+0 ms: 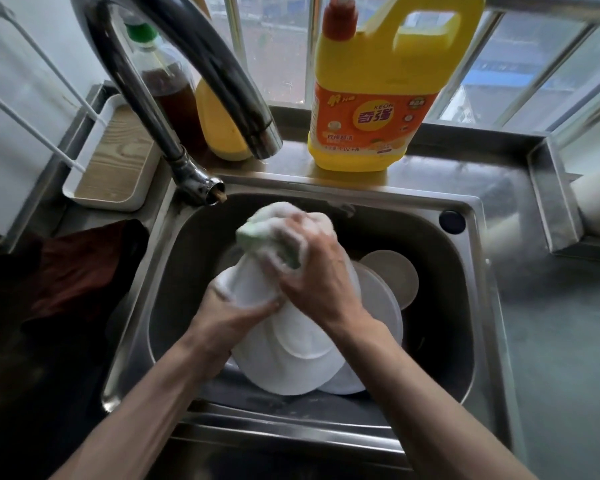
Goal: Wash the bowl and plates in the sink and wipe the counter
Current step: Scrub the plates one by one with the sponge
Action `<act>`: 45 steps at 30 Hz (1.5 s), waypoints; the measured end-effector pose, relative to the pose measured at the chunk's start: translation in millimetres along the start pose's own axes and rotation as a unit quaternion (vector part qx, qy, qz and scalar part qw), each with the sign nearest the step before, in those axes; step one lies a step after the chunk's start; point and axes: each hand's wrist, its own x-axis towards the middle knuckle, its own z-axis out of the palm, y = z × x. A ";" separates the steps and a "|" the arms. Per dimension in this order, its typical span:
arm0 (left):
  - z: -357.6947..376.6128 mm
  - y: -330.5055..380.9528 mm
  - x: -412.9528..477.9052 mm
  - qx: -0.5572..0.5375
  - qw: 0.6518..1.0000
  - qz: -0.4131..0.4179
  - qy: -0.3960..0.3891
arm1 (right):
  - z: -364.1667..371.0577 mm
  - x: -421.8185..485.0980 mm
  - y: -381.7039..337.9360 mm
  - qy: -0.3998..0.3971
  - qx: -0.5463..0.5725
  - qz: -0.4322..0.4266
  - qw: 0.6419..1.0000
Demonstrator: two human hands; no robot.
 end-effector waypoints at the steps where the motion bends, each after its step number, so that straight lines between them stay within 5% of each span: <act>1: 2.3 -0.2 -1.3 -0.016 1.000 -0.003 0.004 | 1.2 -0.7 -5.7 -0.016 0.005 -0.028 0.999; 3: 5.1 -0.8 -3.5 -0.034 0.999 -0.008 0.012 | 1.6 -0.2 -2.9 -0.002 0.002 -0.026 1.000; 9: -3.8 2.0 -3.2 -0.076 0.997 0.006 0.027 | -13.1 3.5 35.0 0.157 0.098 0.187 0.965; 18: -5.1 1.0 0.7 -0.086 0.995 0.005 0.046 | -8.4 -12.1 12.5 0.057 0.072 0.015 0.996; 24: -5.0 8.1 -7.9 -0.123 0.990 0.026 0.061 | -6.6 -22.8 46.4 0.137 0.163 0.302 0.929; 27: -6.1 11.2 -11.0 -0.131 0.989 0.037 0.050 | -6.5 -24.8 46.5 0.134 0.282 0.347 0.884; 31: -14.2 8.8 -16.1 -0.099 0.995 -0.015 -0.009 | -19.1 -8.2 49.6 0.129 0.258 0.275 0.917; 38: -8.0 23.3 3.8 -0.054 0.994 -0.038 -0.083 | -24.6 11.7 37.0 -0.046 0.159 0.146 0.975; 42: 7.7 15.9 4.0 -0.077 0.996 -0.023 -0.043 | -8.2 4.7 0.3 -0.069 0.031 0.032 0.997; 45: 7.1 10.7 -0.8 -0.079 0.997 -0.016 -0.018 | -1.7 4.8 4.1 -0.034 -0.009 0.038 0.999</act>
